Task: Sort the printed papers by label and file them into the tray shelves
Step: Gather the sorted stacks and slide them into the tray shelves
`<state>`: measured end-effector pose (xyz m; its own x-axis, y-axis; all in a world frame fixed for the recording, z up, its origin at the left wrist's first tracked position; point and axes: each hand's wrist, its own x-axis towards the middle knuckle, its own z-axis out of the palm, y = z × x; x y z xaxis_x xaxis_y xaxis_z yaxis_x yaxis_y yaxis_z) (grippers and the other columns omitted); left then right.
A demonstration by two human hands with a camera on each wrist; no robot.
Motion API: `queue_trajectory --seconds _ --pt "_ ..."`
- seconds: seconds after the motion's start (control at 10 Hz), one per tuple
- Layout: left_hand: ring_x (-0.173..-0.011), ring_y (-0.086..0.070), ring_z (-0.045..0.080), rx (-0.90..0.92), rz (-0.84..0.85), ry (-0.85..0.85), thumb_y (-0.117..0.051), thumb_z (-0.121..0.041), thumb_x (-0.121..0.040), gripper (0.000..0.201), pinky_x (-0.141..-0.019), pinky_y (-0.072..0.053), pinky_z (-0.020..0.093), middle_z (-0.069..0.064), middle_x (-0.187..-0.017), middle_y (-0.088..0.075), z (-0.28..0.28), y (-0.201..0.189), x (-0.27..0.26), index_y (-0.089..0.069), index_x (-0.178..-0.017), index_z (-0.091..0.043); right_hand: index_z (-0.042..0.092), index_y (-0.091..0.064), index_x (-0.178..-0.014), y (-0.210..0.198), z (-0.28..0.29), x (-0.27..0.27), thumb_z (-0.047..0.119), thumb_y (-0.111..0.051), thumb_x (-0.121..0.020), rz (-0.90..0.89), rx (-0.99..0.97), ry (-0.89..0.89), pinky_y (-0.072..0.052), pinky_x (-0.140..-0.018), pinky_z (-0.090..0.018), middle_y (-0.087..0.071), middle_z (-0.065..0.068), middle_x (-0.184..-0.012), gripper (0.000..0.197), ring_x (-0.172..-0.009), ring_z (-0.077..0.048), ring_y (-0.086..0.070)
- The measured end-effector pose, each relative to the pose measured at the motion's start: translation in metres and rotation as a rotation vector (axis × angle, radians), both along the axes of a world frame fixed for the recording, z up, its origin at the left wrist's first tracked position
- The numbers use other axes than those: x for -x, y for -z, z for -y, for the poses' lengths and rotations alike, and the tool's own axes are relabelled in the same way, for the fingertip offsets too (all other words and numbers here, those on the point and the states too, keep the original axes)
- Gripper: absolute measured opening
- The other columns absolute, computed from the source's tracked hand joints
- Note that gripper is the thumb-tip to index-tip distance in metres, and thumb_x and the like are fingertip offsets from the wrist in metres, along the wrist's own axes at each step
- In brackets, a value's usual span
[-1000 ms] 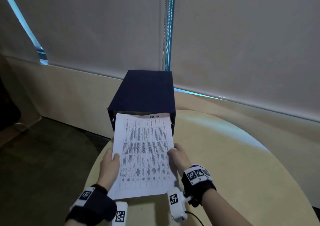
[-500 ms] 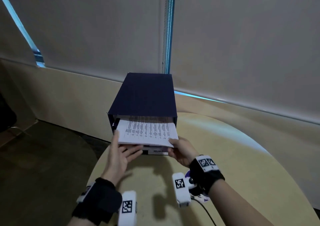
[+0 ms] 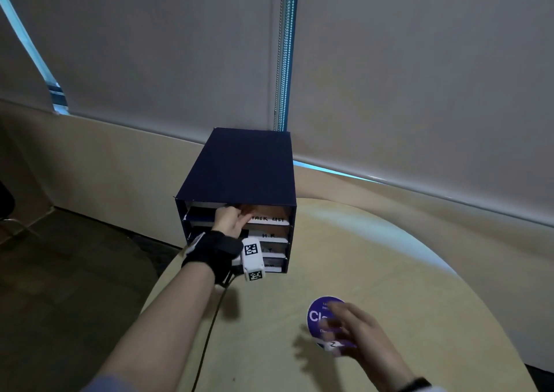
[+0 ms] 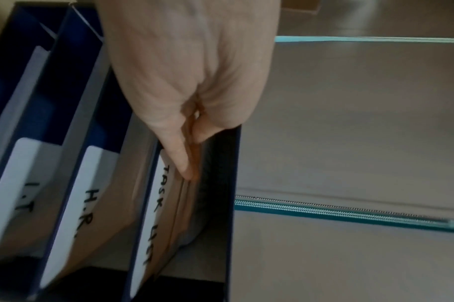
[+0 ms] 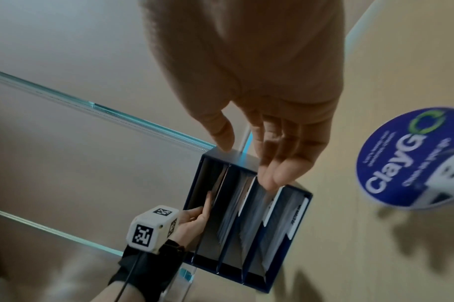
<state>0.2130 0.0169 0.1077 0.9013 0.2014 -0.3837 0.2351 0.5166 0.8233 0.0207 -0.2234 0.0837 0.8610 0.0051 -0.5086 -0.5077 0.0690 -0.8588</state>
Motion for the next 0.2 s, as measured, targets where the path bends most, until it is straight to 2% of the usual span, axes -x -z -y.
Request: queue_trajectory --seconds 0.1,0.2 --pt "-0.093 -0.064 0.031 -0.190 0.043 0.031 -0.026 0.012 -0.095 0.045 -0.087 -0.051 0.035 0.024 -0.120 -0.056 0.004 -0.006 0.000 -0.037 -0.138 0.004 0.003 -0.069 -0.093 -0.003 0.024 0.027 0.022 -0.064 -0.087 -0.042 0.040 0.025 -0.038 -0.059 -0.030 -0.070 -0.017 -0.081 0.021 -0.065 -0.024 -0.059" --pt "-0.083 -0.066 0.028 -0.426 0.012 0.069 -0.035 -0.002 -0.102 0.033 -0.071 -0.055 0.031 0.018 -0.101 -0.062 -0.001 0.007 0.040 -0.043 -0.134 0.002 0.004 -0.073 -0.078 -0.008 0.043 0.059 0.011 -0.062 -0.086 -0.016 0.128 -0.008 -0.040 -0.061 -0.028 -0.068 -0.023 -0.076 0.015 -0.060 -0.026 -0.059"
